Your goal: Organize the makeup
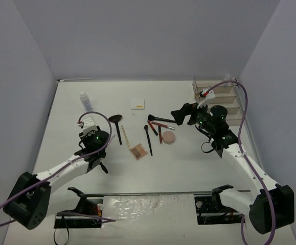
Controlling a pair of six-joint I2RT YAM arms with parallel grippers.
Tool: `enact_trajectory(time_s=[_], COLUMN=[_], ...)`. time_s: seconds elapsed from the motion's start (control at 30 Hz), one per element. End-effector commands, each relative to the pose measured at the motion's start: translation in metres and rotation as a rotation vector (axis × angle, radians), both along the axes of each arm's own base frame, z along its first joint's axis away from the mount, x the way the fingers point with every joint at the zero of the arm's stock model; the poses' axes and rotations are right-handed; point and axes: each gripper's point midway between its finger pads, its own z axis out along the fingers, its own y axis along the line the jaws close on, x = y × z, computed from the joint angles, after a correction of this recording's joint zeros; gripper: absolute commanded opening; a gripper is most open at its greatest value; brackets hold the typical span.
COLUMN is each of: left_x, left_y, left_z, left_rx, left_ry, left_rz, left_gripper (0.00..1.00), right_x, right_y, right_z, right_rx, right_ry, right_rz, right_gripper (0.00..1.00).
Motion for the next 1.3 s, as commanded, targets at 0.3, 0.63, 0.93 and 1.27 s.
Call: enact_trajectory(time_s=[0.3,0.63,0.93,1.27], left_x=[-0.038,-0.078,-0.093,-0.098], left_y=[-0.148,-0.202,-0.218,-0.232], left_z=[0.182,0.197,0.214,0.215], left_rx=[-0.03,-0.078,-0.113,-0.128], left_ry=[-0.308,-0.224,-0.219,-0.194], left_rz=[-1.087,-1.471,-1.605,-1.664], left_gripper=[0.0,0.0,0.0,0.0], right_x=[-0.068,-0.092,-0.109,-0.112], right_y=[0.095,0.148,0.173,0.184], right_z=[0.104,0.129,0.125,0.122], right_rx=[-0.035,-0.059,-0.1,-0.114], right_ry=[-0.263,-0.327,-0.368,-0.38], right_rz=[0.45,0.617,0.711,0.744], right_gripper=[0.88,0.66,0.61,0.54])
